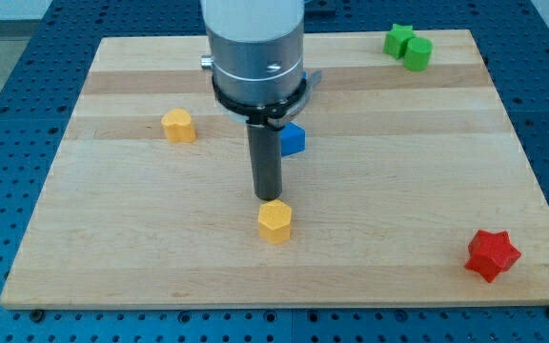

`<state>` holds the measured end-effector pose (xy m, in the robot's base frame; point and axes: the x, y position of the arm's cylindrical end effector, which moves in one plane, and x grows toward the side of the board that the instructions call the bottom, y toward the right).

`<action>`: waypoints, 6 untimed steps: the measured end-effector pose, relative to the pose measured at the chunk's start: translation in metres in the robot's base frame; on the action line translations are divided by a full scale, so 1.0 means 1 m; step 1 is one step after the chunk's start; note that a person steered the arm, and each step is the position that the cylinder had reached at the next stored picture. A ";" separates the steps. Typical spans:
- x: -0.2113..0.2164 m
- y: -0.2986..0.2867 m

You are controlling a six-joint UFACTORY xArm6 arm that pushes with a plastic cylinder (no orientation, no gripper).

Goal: Slightly push the yellow hexagon to the bottom center of the board

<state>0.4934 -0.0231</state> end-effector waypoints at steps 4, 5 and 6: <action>0.035 0.006; 0.043 0.006; 0.045 0.006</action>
